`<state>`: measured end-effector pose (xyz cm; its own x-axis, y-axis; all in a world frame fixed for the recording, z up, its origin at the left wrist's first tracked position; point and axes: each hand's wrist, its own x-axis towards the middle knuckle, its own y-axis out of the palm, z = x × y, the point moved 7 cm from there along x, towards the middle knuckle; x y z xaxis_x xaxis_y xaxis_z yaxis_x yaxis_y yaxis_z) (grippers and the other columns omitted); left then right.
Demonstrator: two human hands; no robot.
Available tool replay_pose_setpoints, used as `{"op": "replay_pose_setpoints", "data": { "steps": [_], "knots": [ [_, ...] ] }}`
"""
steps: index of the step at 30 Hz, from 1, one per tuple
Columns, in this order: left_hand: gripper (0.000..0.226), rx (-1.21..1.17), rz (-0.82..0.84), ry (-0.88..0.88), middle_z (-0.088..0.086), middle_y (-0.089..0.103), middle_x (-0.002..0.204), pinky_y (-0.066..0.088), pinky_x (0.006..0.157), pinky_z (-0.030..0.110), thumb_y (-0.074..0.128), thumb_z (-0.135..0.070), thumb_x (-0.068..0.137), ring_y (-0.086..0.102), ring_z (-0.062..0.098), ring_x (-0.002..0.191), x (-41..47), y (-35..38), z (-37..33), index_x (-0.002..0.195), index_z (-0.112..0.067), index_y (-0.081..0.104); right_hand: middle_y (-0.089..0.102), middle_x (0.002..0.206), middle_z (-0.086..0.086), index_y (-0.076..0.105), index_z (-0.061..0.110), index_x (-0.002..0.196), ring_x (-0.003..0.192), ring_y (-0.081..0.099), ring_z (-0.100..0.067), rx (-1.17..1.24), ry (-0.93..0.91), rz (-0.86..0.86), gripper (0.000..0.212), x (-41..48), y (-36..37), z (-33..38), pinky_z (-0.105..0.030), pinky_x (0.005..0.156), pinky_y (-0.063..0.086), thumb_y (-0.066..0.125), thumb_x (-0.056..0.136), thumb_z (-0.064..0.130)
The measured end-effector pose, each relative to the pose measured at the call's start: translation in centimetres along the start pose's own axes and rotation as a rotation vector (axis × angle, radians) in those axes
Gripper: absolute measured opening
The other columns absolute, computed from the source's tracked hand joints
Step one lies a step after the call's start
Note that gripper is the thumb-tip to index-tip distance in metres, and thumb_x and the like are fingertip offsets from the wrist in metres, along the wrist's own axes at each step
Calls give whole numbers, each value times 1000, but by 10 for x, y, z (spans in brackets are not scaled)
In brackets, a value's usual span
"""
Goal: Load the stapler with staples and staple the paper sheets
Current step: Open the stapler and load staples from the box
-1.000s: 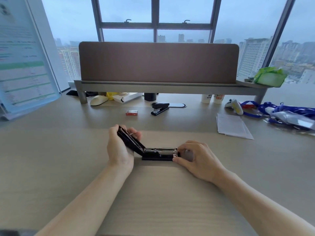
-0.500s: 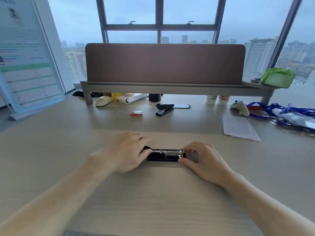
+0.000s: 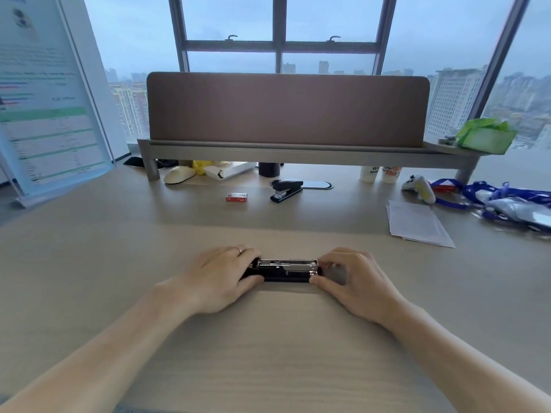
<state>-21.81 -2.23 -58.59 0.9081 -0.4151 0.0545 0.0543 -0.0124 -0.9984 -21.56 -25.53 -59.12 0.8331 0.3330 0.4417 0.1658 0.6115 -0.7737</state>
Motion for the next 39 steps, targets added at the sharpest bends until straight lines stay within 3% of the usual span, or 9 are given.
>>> {"op": "replay_pose_setpoints", "data": {
  "steps": [2, 5, 10, 17, 27, 30, 33, 37, 39],
  "knots": [
    [59, 1, 13, -8, -12, 60, 130, 45, 96, 34, 25, -68, 92, 59, 19, 120, 0, 0, -1, 134, -33, 48, 67, 92, 17, 73, 33, 98, 88, 63, -5, -3, 4, 4, 21, -1, 0, 1, -35, 87, 54, 76, 86, 49],
    [60, -123, 13, -57, -10, 54, 146, 41, 109, 34, 37, -68, 99, 51, 17, 135, 5, -9, -1, 147, -33, 43, 65, 98, 18, 66, 36, 111, 94, 62, -4, 16, 21, -14, 27, -2, -2, 0, -32, 88, 53, 67, 91, 55],
    [50, -394, -159, -153, -2, 53, 152, 38, 114, 35, 47, -52, 104, 47, 17, 141, 47, -48, 19, 146, -26, 50, 65, 103, 16, 59, 35, 116, 101, 63, -5, 55, 124, -123, 28, 21, -9, -15, -35, 90, 53, 49, 99, 55],
    [38, -351, -117, -349, 7, 54, 149, 43, 109, 36, 60, -29, 102, 53, 26, 135, 125, -16, 86, 138, -17, 55, 63, 124, 6, 61, 27, 127, 121, 59, -18, -128, 150, 65, 29, 82, 24, -36, -37, 102, 47, 58, 100, 39],
    [59, -123, 24, -408, 12, 22, 171, 23, 122, 35, 47, -16, 106, 21, 35, 156, 203, 15, 141, 161, -13, 25, 58, 117, 10, 61, 34, 121, 119, 53, -19, -263, 127, 29, 30, 89, 39, -49, -35, 101, 41, 57, 96, 49],
    [39, -78, -2, -388, 16, 47, 155, 40, 111, 38, 44, -19, 106, 43, 36, 141, 209, 19, 148, 145, -13, 47, 58, 117, 10, 61, 33, 120, 118, 53, -19, -258, 134, 34, 30, 89, 40, -48, -34, 100, 41, 56, 96, 50],
    [30, -106, -61, -354, 14, 59, 139, 43, 99, 37, 52, -24, 105, 52, 34, 129, 201, 9, 136, 133, -14, 57, 58, 119, 10, 61, 32, 122, 119, 53, -19, -261, 145, 46, 30, 88, 38, -46, -35, 100, 41, 55, 97, 48],
    [17, -281, -152, -121, 4, 69, 112, 47, 88, 34, 63, -23, 101, 64, 27, 107, 166, -19, 65, 115, -17, 69, 63, 114, 8, 64, 28, 120, 114, 58, -19, -205, 158, 16, 26, 85, 33, -41, -36, 99, 46, 57, 97, 37],
    [17, -351, -88, -25, -2, 71, 108, 50, 88, 31, 67, -26, 99, 65, 20, 101, 140, -18, 28, 115, -22, 73, 66, 104, 8, 67, 26, 113, 103, 62, -19, -110, 215, -48, 20, 81, 26, -42, -37, 91, 51, 56, 97, 29]
  ]
}}
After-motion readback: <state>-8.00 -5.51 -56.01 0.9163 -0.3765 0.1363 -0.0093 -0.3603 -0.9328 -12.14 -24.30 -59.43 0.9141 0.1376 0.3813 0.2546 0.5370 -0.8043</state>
